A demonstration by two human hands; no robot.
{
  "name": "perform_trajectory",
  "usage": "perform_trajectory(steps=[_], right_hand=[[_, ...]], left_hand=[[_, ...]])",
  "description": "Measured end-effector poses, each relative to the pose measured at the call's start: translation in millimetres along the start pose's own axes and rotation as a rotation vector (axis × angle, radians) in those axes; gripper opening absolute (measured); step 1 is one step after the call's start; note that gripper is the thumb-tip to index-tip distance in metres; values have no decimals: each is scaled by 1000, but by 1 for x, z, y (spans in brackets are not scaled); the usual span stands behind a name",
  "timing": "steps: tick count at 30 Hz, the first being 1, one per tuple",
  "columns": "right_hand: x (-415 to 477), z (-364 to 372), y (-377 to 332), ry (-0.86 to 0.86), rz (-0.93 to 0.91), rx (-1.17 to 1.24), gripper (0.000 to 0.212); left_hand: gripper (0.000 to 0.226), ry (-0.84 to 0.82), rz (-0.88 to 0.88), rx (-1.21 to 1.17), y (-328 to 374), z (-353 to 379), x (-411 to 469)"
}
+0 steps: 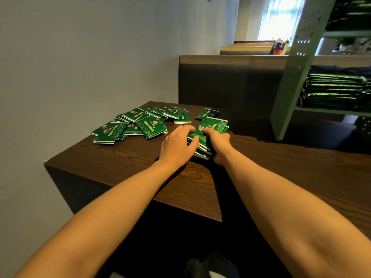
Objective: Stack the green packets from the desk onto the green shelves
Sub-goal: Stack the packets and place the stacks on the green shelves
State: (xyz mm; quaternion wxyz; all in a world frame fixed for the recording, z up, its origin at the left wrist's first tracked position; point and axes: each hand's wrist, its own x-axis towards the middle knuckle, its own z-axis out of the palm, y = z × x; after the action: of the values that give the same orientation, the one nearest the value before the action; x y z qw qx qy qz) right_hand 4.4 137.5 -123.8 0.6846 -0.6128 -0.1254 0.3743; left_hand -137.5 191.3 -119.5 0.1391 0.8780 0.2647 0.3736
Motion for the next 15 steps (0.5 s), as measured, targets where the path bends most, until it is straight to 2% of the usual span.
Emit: perform_trajectory(steps=[1,4,6,8,11,13,15], right_hand=[[2,1,1,-6,-6,-20,71],[2,5,1,-30,-45,-58,24],[1,11,0,-61,-70,-69,10],[3,20,0,-83,-92,-80,9],[10,27,2,-88,-109,-142,17],[13,26,3,-89,-73,-207,30],[16,25,1,-115,-29,-241,30]], left_hand=[[32,7,-2,-31,-3,-1,0],[28,61,-113,-139,-13,-3,0],[29,86,-206,-108,-27,-4,2],[31,67,-262,9,-44,-6,6],[41,-11,-378,232,-70,-12,16],[50,-82,-511,339,-85,-17,21],[58,-152,-657,360,-97,-17,23]])
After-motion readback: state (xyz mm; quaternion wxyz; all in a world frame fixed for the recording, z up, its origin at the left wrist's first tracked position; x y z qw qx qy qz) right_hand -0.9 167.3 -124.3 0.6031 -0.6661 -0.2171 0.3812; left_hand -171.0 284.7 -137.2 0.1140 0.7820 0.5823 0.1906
